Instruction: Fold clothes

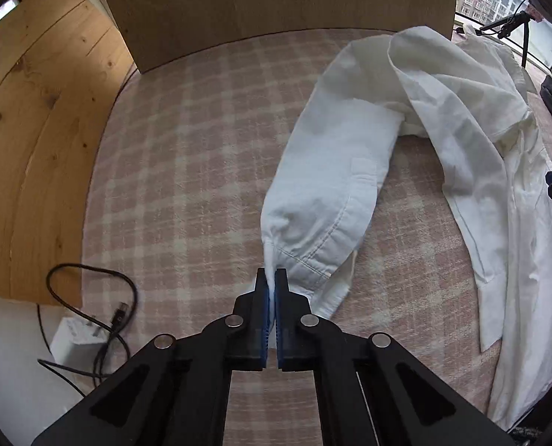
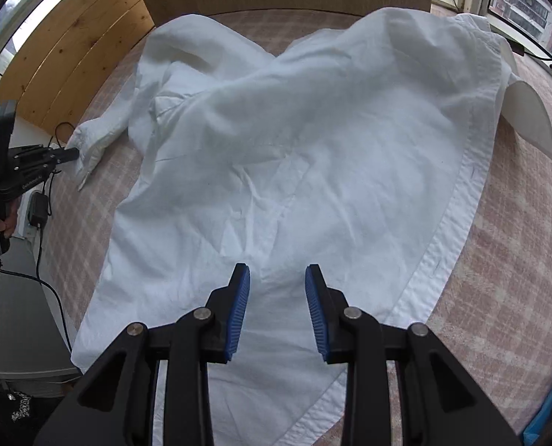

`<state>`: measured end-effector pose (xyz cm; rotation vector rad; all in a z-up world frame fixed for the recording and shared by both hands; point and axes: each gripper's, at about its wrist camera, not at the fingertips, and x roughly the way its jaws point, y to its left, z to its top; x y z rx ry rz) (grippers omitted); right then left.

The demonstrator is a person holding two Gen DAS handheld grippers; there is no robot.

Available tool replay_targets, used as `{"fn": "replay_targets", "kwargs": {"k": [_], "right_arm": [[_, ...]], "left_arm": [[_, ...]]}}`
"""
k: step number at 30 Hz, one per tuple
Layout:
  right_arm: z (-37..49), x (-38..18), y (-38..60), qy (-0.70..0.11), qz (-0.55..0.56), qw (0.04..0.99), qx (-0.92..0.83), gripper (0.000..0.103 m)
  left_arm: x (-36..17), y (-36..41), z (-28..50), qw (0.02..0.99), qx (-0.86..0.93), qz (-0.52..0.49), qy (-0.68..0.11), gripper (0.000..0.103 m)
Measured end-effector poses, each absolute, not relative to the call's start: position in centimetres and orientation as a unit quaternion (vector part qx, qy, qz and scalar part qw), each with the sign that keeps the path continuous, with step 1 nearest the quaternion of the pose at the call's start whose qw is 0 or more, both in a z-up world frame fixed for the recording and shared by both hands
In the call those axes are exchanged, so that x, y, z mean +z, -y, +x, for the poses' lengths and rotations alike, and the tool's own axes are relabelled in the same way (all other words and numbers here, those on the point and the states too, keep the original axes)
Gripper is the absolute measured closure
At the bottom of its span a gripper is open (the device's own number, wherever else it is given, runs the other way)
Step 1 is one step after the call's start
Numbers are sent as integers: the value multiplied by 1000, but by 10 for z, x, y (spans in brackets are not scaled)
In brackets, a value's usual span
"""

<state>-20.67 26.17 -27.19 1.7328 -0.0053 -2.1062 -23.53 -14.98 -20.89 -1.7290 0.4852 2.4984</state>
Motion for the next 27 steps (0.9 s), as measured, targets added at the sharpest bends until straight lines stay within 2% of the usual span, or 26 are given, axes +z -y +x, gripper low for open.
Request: {"fn": "replay_targets", "kwargs": {"k": [1, 2, 3, 4, 5, 8, 12, 19, 22, 24, 26, 27], "right_arm": [[-207, -276, -262, 8, 627, 194, -755, 72], [-208, -278, -261, 9, 629, 186, -755, 72], [-208, -279, -261, 10, 630, 179, -756, 72], [-209, -280, -261, 10, 631, 172, -756, 72], [-209, -280, -260, 10, 634, 166, -756, 72], [-212, -280, -259, 5, 638, 156, -754, 71], [-215, -279, -258, 1, 638, 157, -754, 65], [-213, -276, -256, -30, 626, 164, -762, 61], [-211, -274, -259, -23, 619, 171, -767, 56], [-210, -273, -263, -20, 612, 175, -771, 54], [-209, -272, -266, -19, 608, 178, -773, 54], [-209, -271, -268, -19, 607, 180, -774, 54]], "left_arm": [[-203, 165, -249, 5, 810, -559, -178, 88], [-198, 181, -264, -27, 805, -558, -199, 70], [-194, 196, -278, -55, 800, -558, -212, 62], [-190, 210, -288, -71, 800, -556, -216, 60], [-185, 222, -296, -82, 800, -553, -218, 60], [-161, 228, -290, -38, 831, -535, -146, 60], [-160, 167, -252, 146, 829, -538, -47, 52], [-194, 93, -260, 216, 801, -559, -18, 49], [-208, 62, -264, 242, 788, -566, -7, 48], [-218, 42, -267, 259, 779, -571, 1, 49], [-228, 22, -270, 277, 769, -576, 9, 98], [-220, 26, -272, 273, 773, -573, -2, 99]]}}
